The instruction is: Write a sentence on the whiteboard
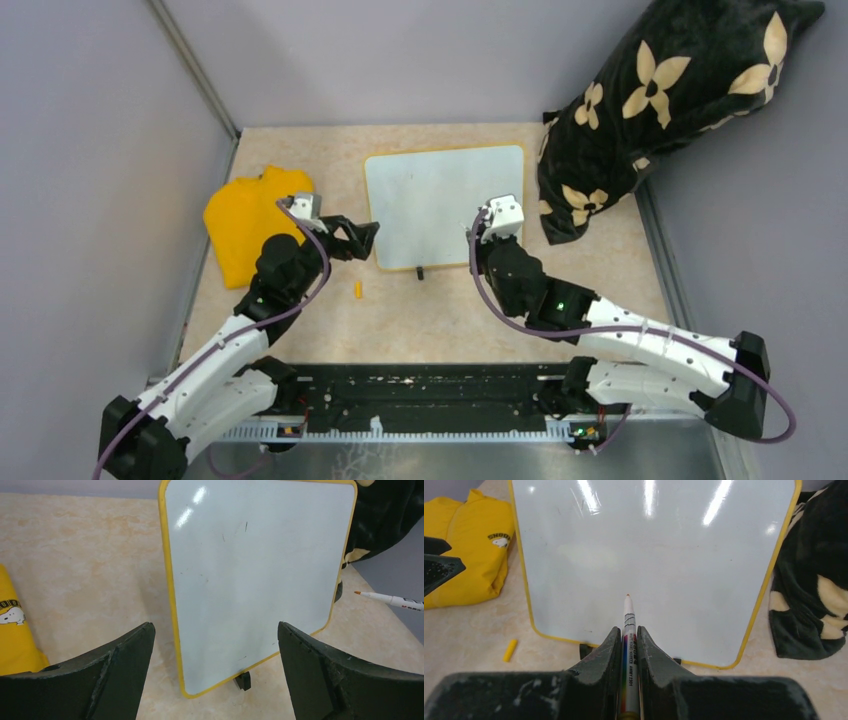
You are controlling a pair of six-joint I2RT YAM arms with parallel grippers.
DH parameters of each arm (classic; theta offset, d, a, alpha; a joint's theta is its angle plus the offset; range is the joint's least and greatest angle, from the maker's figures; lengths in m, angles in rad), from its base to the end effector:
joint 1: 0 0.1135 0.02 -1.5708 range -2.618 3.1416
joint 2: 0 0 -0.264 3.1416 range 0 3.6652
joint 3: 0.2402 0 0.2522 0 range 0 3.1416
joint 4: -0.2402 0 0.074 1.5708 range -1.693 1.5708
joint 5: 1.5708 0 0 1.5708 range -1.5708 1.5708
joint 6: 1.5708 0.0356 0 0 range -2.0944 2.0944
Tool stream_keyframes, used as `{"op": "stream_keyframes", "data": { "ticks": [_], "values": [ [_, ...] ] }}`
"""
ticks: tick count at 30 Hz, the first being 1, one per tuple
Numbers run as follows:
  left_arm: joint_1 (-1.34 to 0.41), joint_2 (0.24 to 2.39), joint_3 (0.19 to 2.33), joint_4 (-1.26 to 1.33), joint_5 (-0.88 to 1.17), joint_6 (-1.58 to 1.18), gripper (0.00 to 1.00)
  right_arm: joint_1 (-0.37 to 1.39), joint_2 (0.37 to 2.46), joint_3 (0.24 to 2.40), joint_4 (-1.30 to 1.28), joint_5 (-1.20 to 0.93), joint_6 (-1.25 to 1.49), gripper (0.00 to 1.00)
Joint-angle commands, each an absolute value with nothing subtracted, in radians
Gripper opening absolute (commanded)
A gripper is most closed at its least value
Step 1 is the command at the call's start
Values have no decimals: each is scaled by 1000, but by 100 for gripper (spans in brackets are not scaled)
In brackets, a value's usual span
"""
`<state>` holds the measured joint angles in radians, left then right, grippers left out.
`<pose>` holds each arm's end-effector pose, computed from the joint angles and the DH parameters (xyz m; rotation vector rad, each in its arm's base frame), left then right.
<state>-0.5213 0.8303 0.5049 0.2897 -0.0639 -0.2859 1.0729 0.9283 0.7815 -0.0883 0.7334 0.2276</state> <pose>0.1769 -0.0989 0.2830 0.1420 1.6304 -0.5718 0.1215 0.1736 0.3250 -0.2247 1.7390 0.2883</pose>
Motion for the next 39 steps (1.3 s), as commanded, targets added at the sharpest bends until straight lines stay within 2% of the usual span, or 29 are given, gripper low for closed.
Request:
{"op": "stream_keyframes", "data": {
  "ticks": [1, 5, 10, 14, 16, 21, 28, 31, 39],
  "values": [
    [-524, 808, 494, 382, -147, -359, 97, 1117, 960, 855, 27, 939, 205, 0],
    [-525, 811, 498, 350, -288, -482, 96, 1118, 987, 861, 41, 1035, 255, 0],
    [-525, 866, 566, 253, -287, -481, 99, 1117, 947, 812, 139, 913, 251, 0],
    [-523, 985, 748, 100, -277, -419, 99, 1096, 963, 825, 115, 831, 247, 0],
    [-495, 1049, 838, 18, -302, -477, 99, 1070, 950, 803, 142, 746, 239, 0],
    [-352, 1096, 899, 49, -15, -549, 99, 993, 913, 756, 171, 597, 270, 0],
    [-230, 1062, 647, 394, 381, -511, 99, 992, 903, 752, 139, 539, 223, 0],
    [-203, 1090, 574, 523, 484, -514, 99, 992, 888, 738, 156, 481, 207, 0],
    [-104, 1304, 590, 723, 758, -619, 99, 992, 879, 736, 174, 420, 209, 0]
  ]
}}
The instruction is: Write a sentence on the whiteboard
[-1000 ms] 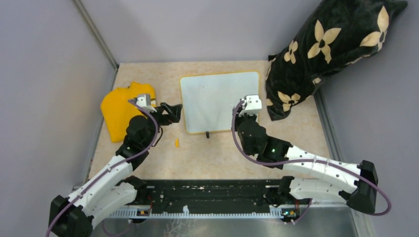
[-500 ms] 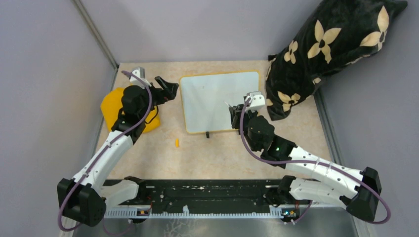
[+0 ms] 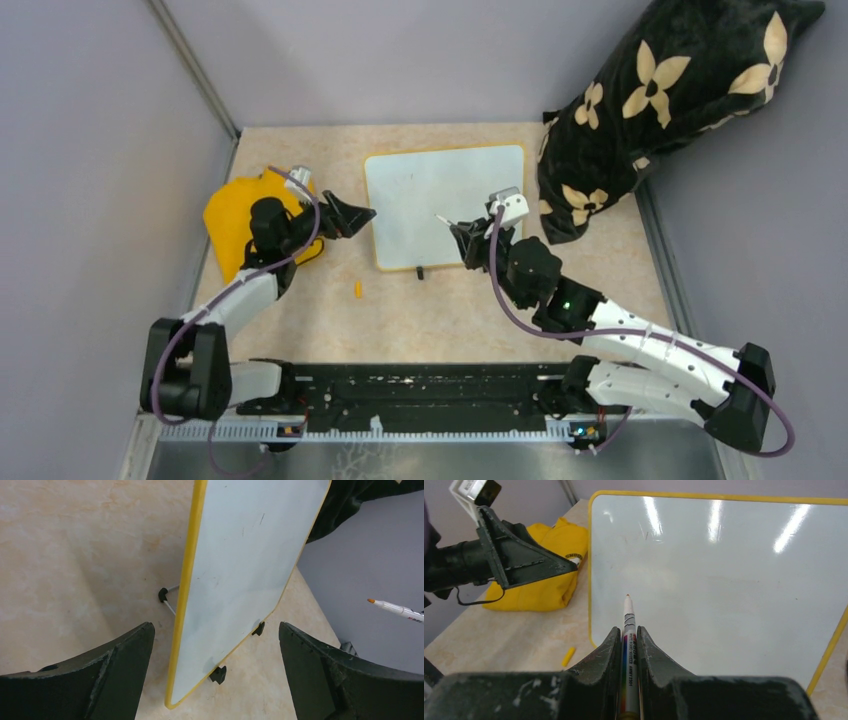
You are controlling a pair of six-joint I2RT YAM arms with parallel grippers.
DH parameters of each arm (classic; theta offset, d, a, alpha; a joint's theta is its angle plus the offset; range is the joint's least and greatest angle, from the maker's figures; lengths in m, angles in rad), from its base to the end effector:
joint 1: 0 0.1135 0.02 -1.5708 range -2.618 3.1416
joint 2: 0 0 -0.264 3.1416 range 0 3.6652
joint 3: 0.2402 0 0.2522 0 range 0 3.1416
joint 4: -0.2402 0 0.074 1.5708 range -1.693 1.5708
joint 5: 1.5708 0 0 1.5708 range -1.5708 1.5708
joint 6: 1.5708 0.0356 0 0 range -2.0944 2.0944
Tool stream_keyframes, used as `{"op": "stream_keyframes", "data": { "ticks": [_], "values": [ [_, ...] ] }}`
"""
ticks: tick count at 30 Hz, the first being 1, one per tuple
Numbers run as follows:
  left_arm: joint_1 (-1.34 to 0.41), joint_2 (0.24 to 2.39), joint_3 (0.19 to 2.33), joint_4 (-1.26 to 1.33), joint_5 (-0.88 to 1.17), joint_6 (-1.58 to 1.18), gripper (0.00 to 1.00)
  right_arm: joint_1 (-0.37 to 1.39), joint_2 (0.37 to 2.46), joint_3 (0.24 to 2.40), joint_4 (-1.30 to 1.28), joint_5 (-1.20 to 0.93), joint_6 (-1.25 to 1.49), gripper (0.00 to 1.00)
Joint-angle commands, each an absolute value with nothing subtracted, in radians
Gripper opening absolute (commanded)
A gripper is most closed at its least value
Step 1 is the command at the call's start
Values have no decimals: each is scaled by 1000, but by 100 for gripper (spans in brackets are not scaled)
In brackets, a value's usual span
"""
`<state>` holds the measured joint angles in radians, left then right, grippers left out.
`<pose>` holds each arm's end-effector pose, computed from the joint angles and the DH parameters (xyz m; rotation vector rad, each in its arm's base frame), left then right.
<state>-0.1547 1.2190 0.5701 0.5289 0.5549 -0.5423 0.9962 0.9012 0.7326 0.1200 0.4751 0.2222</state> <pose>0.2579 -0.0592 0.2486 0.0949 1.7695 -0.9801 0.1296 0.1701 0.3334 -0.2622 1.6215 0.5546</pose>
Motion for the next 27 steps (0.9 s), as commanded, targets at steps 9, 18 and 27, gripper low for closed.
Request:
{"op": "stream_keyframes", "data": {
  "ticks": [9, 18, 27],
  "values": [
    [-81, 1387, 528, 857, 823, -623, 99, 993, 819, 706, 166, 408, 211, 0],
    [-81, 1443, 555, 800, 773, -538, 97, 992, 820, 671, 228, 380, 222, 0],
    [-81, 1604, 535, 1009, 984, -573, 94, 992, 802, 684, 190, 364, 215, 0]
  ]
}}
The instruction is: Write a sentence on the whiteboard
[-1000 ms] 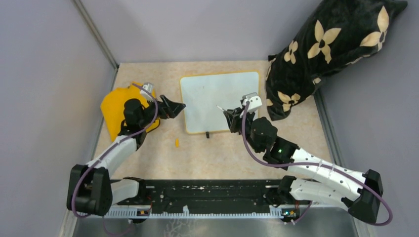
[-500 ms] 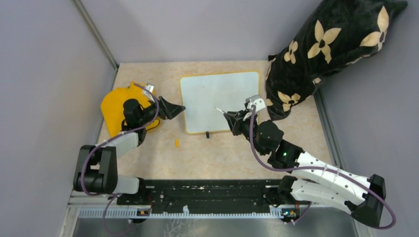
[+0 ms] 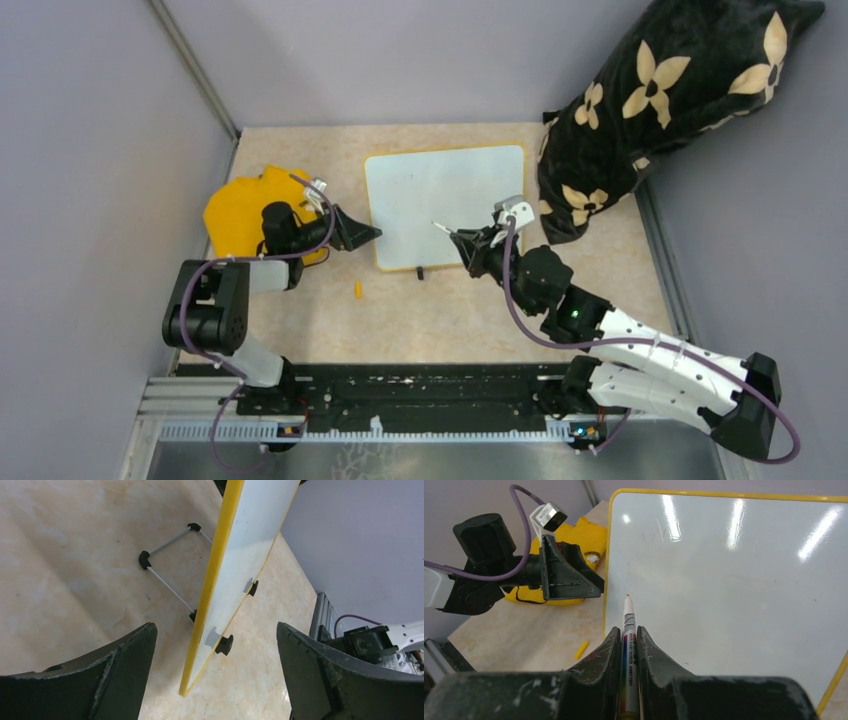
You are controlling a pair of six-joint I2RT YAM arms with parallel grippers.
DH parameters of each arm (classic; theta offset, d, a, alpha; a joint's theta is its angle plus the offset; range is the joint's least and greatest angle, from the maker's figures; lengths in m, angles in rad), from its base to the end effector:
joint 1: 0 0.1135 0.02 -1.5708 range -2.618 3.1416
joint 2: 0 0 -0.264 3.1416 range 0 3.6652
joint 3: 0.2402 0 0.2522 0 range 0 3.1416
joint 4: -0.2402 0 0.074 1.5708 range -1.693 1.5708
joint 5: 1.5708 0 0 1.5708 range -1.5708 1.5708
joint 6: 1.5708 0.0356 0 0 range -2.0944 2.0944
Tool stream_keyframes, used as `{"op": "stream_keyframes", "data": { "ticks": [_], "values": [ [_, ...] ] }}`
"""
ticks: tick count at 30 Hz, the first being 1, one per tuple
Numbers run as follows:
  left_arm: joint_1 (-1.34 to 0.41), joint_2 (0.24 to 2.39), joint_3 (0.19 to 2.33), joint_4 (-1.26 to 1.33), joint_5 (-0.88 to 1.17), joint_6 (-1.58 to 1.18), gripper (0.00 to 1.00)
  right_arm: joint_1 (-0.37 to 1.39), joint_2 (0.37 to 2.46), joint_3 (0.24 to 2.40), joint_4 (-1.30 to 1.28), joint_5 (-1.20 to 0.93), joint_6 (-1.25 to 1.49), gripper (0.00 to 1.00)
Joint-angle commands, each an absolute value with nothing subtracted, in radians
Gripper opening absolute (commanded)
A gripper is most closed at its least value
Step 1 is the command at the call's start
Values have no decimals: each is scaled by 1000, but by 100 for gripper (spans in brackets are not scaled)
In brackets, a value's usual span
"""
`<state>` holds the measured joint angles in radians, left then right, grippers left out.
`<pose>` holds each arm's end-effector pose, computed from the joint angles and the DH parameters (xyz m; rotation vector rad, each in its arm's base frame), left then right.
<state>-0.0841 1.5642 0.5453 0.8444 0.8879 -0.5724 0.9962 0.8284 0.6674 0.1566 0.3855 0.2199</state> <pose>0.2894 -0.0521 0.1836 0.2497 1.8302 -1.2365 0.1199 0.1605 0.3275 -0.3143 1.5814 0.6466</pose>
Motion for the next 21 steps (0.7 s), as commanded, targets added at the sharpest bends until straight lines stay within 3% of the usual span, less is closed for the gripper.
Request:
{"op": "stream_keyframes", "data": {
  "ticks": [1, 9, 15, 21],
  "values": [
    [-81, 1623, 538, 1022, 997, -577, 93, 992, 801, 683, 190, 361, 216, 0],
    [-80, 1801, 540, 1280, 1100, -690, 77, 992, 836, 692, 204, 328, 238, 0],
    [-81, 1835, 537, 1296, 1103, -683, 68, 992, 870, 705, 223, 315, 238, 0],
    [-86, 1859, 538, 1286, 1105, -658, 53, 992, 911, 717, 245, 293, 242, 0]
  ]
}}
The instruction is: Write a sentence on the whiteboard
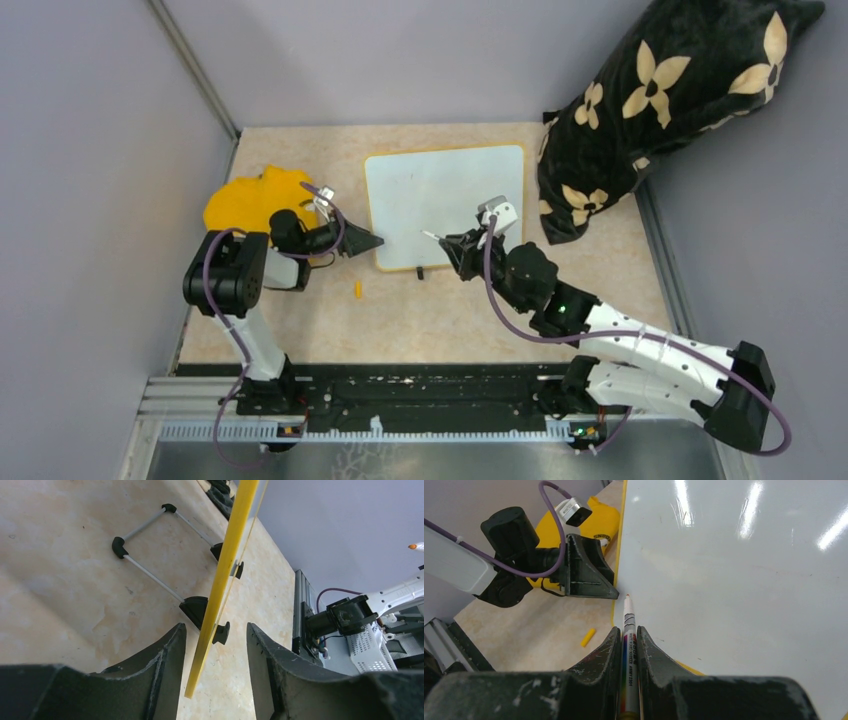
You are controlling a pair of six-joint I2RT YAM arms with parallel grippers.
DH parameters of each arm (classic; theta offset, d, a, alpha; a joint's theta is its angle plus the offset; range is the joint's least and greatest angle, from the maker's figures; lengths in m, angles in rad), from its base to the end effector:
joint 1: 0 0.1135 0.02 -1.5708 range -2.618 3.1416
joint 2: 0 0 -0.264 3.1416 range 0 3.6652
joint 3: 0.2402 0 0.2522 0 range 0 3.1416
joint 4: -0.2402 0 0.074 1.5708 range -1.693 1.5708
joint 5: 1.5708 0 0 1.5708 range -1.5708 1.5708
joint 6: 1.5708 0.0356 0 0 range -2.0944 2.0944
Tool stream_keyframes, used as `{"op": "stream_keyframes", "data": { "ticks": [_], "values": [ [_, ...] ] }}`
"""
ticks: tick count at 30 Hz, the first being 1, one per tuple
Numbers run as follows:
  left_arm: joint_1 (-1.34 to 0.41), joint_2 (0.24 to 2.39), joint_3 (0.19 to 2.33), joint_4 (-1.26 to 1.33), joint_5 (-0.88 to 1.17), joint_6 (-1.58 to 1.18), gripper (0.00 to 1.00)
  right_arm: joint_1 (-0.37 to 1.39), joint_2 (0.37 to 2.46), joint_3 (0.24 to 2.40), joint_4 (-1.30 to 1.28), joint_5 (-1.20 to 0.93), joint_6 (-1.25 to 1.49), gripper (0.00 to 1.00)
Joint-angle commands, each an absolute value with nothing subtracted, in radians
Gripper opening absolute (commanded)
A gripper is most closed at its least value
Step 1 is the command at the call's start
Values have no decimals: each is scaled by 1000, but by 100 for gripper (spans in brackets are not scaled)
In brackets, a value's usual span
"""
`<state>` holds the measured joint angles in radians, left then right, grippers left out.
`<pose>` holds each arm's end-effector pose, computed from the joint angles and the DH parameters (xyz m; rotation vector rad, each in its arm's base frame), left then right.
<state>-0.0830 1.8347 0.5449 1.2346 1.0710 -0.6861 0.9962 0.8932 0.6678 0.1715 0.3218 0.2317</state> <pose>0.3017 -0.0565 0.1446 0.3763 1.7652 -1.4242 0.1259 0.1737 0.3171 -0.3792 1.6219 0.6802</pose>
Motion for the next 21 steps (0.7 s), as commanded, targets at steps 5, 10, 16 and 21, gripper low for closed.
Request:
{"op": "stream_keyframes", "data": {
  "ticks": [5, 10, 16, 21],
  "values": [
    [-96, 1871, 538, 1270, 1105, -637, 47, 992, 928, 728, 246, 284, 244, 0],
    [-99, 1875, 537, 1270, 1101, -629, 41, 992, 934, 727, 248, 281, 248, 0],
    [-115, 1902, 546, 1291, 1106, -625, 42, 992, 940, 727, 251, 276, 253, 0],
    [-112, 1917, 562, 1350, 1130, -654, 47, 993, 938, 729, 246, 277, 247, 0]
  ]
}}
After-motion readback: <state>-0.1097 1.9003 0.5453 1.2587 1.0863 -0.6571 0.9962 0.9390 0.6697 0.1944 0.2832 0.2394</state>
